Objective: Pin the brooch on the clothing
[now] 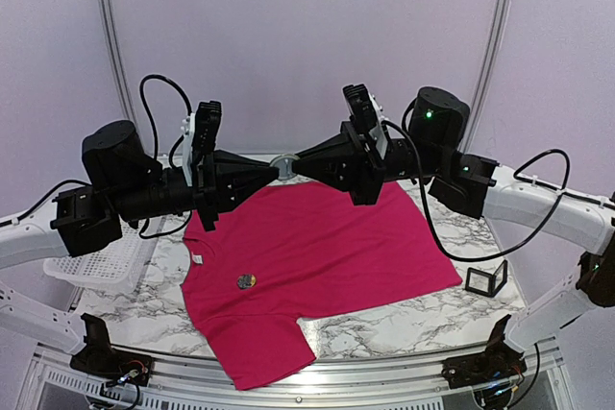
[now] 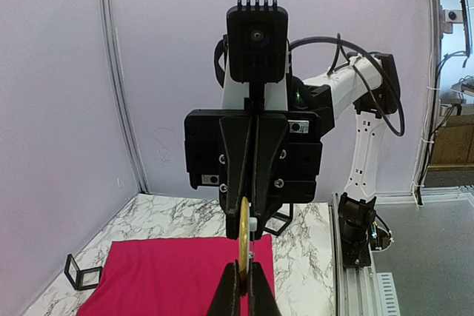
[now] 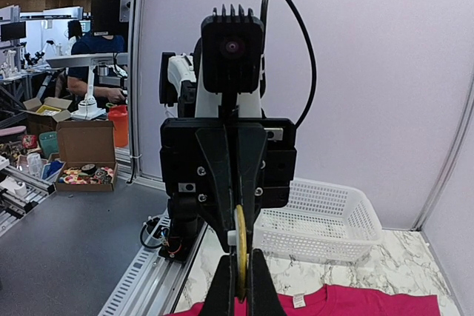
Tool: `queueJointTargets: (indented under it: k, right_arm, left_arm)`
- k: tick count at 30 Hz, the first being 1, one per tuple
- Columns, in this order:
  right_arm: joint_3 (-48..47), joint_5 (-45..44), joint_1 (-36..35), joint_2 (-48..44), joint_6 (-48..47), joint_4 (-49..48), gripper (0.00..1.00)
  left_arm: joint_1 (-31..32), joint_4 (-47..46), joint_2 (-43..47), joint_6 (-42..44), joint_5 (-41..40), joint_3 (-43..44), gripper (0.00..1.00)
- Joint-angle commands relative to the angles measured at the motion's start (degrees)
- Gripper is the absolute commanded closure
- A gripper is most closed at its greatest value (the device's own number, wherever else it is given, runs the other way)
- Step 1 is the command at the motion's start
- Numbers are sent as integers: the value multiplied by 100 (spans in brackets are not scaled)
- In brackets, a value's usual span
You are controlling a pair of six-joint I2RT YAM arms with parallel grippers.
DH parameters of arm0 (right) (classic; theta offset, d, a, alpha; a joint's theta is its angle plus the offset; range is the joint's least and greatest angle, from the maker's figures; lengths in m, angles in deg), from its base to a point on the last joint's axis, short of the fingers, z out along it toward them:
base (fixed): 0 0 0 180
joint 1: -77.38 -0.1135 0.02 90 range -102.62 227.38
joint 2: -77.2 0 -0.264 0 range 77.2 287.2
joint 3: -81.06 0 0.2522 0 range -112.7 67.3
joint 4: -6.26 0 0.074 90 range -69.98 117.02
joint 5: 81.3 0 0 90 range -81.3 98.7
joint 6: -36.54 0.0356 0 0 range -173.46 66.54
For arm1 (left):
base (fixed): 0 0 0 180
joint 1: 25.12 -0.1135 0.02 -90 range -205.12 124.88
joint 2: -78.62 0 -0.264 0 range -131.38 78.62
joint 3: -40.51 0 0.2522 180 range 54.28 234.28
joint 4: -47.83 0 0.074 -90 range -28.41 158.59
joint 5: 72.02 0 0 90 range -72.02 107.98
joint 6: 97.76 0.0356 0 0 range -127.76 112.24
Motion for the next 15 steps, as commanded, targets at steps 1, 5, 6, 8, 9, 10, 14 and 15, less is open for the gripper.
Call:
queueJointTargets:
  k: [1,5,6,8,9,10,14,15]
  right_arm:
    - [-159,-93,35,-119,72,-75,96]
    - [-181,-84,29,1,265,-169,78]
    - [-181,-95,12,28,333,-175,78]
    - [-190,-110,-8,66,394,-153,77]
    - [-189,-110,-12,71,391,-142,77]
    - [-181,-106,-20,72,384,-132,77]
    - [-187,-99,-39,93,357,-45,71]
    - [-188,-100,-40,104,356,-18,70]
  left_arm:
    - [-29,92,-40,-9,1,215,100]
    - [-29,86,-80,43,10,228,100]
    - [-29,85,-87,43,18,241,100]
    - [-29,85,-89,72,14,255,100]
    - [-29,85,-86,88,19,263,100]
    - [-29,85,-85,106,13,264,100]
    - [-29,85,-50,158,7,251,100]
    - [-29,79,-41,169,6,248,100]
